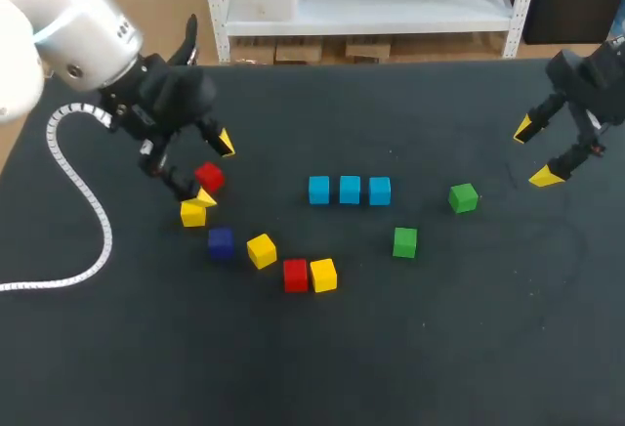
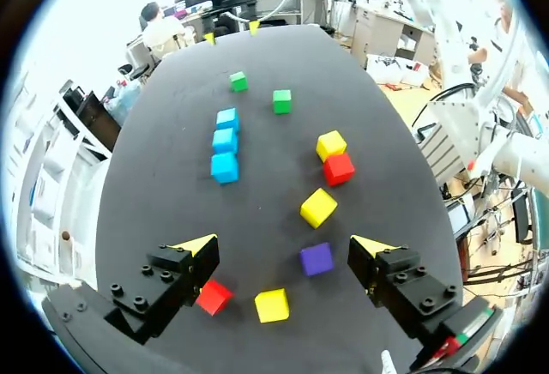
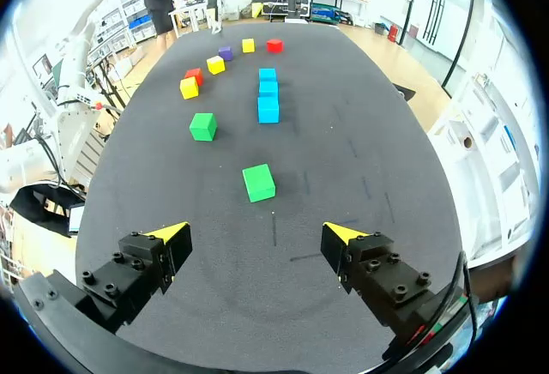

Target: Place the blue cubes, place green cubes on the blue cubes, place the yellow cubes on the green cubes, then place the red cubes on the yellow cubes, and place purple cube on the red cubes.

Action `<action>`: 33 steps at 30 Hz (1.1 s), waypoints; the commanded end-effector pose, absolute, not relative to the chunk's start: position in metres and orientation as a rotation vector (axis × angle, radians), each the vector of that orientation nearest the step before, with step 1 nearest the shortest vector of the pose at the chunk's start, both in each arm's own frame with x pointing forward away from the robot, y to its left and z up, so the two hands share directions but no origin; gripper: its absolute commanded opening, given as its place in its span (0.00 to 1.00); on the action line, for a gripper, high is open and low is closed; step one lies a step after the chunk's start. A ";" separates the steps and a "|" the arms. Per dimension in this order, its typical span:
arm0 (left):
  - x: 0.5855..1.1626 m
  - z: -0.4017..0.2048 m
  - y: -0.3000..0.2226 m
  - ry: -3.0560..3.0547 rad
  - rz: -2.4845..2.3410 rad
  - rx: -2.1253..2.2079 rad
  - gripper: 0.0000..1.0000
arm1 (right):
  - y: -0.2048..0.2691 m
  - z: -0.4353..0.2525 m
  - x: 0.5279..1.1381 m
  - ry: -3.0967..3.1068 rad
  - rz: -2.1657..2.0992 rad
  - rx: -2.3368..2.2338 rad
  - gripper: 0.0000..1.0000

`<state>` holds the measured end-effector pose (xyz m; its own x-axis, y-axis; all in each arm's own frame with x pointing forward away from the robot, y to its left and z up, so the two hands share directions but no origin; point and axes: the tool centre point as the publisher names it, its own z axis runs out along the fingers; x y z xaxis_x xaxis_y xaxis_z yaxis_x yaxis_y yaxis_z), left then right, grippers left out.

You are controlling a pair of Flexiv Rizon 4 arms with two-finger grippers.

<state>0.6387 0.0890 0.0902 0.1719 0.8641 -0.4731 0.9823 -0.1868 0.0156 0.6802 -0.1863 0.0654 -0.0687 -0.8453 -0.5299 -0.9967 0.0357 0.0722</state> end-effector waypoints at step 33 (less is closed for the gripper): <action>0.644 0.072 0.091 1.882 -0.426 2.084 1.00 | -0.187 0.065 0.680 1.977 0.615 -1.868 1.00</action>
<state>0.6444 0.0713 0.0692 0.0993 0.9089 -0.4051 0.9949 -0.0981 0.0236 0.6802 -0.1863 0.0654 -0.0687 -0.8453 -0.5299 -0.9967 0.0358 0.0723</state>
